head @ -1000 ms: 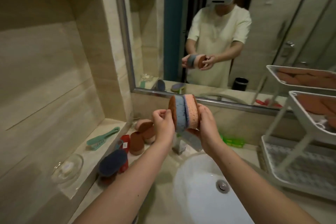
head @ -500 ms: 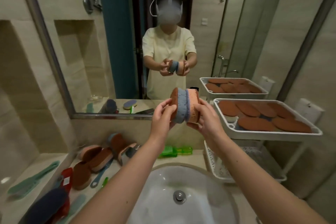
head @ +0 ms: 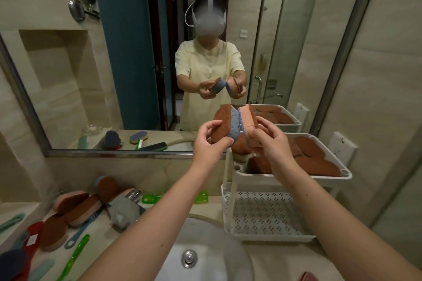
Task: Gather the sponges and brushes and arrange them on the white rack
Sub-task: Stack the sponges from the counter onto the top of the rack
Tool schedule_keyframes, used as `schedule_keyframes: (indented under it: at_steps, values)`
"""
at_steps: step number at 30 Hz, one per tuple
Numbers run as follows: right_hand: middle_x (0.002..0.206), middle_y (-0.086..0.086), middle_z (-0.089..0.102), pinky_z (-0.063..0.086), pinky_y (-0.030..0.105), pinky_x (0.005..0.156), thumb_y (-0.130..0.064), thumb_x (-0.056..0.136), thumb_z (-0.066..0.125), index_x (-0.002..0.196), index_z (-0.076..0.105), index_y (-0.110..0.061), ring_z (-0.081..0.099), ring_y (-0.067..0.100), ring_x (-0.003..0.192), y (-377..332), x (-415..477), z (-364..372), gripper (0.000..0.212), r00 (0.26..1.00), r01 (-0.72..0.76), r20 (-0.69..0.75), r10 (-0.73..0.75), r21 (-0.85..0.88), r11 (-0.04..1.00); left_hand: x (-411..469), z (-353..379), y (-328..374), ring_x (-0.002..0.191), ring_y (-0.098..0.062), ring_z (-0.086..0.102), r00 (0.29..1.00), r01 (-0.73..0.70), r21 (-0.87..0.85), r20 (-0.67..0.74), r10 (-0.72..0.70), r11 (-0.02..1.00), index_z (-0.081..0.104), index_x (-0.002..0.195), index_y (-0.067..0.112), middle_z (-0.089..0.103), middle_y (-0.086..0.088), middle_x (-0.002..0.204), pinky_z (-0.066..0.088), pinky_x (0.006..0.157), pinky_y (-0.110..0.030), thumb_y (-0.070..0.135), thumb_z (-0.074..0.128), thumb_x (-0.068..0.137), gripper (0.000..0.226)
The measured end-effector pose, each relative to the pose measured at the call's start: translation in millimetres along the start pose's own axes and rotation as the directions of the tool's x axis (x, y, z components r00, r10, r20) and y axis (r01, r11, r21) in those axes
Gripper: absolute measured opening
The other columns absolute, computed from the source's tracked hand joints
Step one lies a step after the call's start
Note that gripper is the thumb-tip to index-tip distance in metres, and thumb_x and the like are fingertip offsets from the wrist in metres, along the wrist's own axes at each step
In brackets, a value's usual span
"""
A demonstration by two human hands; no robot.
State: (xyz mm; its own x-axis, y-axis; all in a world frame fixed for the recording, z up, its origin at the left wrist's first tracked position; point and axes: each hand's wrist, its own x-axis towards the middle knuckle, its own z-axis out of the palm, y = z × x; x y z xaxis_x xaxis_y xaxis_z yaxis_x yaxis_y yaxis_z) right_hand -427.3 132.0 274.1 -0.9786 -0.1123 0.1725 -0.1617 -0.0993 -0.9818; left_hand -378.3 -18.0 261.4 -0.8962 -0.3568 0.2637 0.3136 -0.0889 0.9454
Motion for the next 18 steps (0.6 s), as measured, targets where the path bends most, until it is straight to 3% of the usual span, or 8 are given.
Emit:
schedule_keyframes:
  at_steps: [4,9,12,15,18]
  values:
    - [0.13,0.001,0.061,0.053,0.021,0.076,-0.021,0.083,0.072,0.138,0.054,-0.024,0.061,0.008,0.107,5.4,12.5,-30.0,0.058,1.0,0.004,0.001,-0.004,-0.09,0.996,7.0,30.8,-12.5,0.094,0.0,0.058,0.999,0.035,0.069,-0.032,-0.033,0.997,0.056,0.111,0.023,0.058,0.013,0.106,0.052,0.067,-0.013,0.004,0.073,0.078,0.042]
    - [0.134,0.002,0.058,0.047,0.027,0.095,-0.029,0.078,0.078,0.136,0.056,-0.021,0.054,0.008,0.114,17.6,31.5,-50.0,0.062,0.997,0.066,-0.021,-0.074,-0.246,0.967,16.8,55.3,-31.6,0.091,0.003,0.059,0.997,-0.01,0.2,-0.073,0.026,0.98,0.056,0.103,0.031,0.058,0.014,0.105,0.054,0.08,-0.021,0.005,0.074,0.075,0.042]
    - [0.132,0.003,0.06,0.045,0.036,0.103,-0.038,0.072,0.079,0.132,0.06,-0.026,0.055,0.012,0.114,24.8,42.9,-57.9,0.064,0.993,0.088,-0.036,-0.112,-0.401,0.912,25.9,61.5,-43.1,0.102,-0.013,0.058,0.996,0.006,0.365,-0.084,0.027,0.931,0.054,0.102,0.032,0.054,0.001,0.121,0.053,0.09,-0.033,0.007,0.071,0.077,0.039]
    - [0.133,0.002,0.056,0.042,0.045,0.106,-0.051,0.07,0.075,0.131,0.058,-0.034,0.052,0.02,0.122,33.2,52.6,-61.9,0.066,0.991,0.072,-0.049,-0.127,-0.602,0.795,32.7,67.5,-53.6,0.095,-0.01,0.054,0.996,0.026,0.519,-0.083,0.02,0.854,0.049,0.104,0.033,0.048,0.0,0.127,0.052,0.087,-0.034,0.008,0.064,0.083,0.036]
    - [0.132,0.003,0.053,0.039,0.042,0.107,-0.055,0.071,0.073,0.131,0.057,-0.038,0.049,0.024,0.125,41.9,58.0,-63.6,0.065,0.986,0.061,-0.068,-0.154,-0.71,0.702,34.8,71.7,-64.1,0.085,-0.004,0.052,0.997,0.005,0.634,-0.064,0.046,0.774,0.047,0.107,0.033,0.045,0.001,0.127,0.045,0.077,-0.026,0.011,0.06,0.086,0.033]
